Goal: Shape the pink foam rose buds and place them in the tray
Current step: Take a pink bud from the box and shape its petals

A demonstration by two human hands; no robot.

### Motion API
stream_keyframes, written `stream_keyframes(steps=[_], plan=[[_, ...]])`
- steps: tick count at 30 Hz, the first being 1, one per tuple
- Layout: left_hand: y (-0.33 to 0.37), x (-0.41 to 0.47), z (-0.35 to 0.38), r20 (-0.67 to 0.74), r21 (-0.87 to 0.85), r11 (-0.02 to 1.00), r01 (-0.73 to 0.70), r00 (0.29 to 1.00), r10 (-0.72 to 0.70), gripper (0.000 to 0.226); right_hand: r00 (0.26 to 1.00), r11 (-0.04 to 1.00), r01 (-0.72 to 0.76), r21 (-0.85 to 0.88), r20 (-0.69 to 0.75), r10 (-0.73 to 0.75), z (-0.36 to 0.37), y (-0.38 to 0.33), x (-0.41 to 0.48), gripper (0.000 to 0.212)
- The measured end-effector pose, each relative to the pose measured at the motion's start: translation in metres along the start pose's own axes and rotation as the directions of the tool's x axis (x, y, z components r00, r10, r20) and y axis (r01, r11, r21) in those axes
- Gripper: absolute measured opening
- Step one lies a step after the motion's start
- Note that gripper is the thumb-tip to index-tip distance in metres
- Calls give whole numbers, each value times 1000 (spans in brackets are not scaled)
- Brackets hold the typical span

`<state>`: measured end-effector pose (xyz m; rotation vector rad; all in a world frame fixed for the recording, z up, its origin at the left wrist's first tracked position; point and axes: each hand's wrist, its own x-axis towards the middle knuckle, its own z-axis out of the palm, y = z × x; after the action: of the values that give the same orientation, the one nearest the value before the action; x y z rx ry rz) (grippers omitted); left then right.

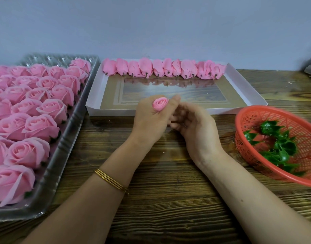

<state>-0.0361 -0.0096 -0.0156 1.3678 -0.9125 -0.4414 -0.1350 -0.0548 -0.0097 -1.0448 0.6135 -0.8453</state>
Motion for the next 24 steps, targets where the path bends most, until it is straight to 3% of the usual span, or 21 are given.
stream_keyframes(steps=[3, 8, 11, 18, 24], plan=[[-1, 2, 2, -57, -138, 989, 56, 996, -65, 46, 1000, 994, 20, -111, -1, -21, 0, 2, -1, 12], [5, -1, 7, -16, -344, 919, 192, 978, -210, 25, 984, 936, 168, -309, 106, -142, 4, 9, -6, 30], [6, -2, 8, 10, -380, 896, 228, 970, -242, 20, 970, 895, 241, -376, 123, -210, 7, 11, -7, 31], [7, -1, 3, 117, -399, 875, 275, 961, -249, 23, 962, 882, 274, -383, 127, -243, 8, 9, -8, 22], [12, 0, -2, 205, -384, 874, 298, 950, -234, 21, 979, 940, 160, -302, 168, -113, 3, 4, -8, 21]])
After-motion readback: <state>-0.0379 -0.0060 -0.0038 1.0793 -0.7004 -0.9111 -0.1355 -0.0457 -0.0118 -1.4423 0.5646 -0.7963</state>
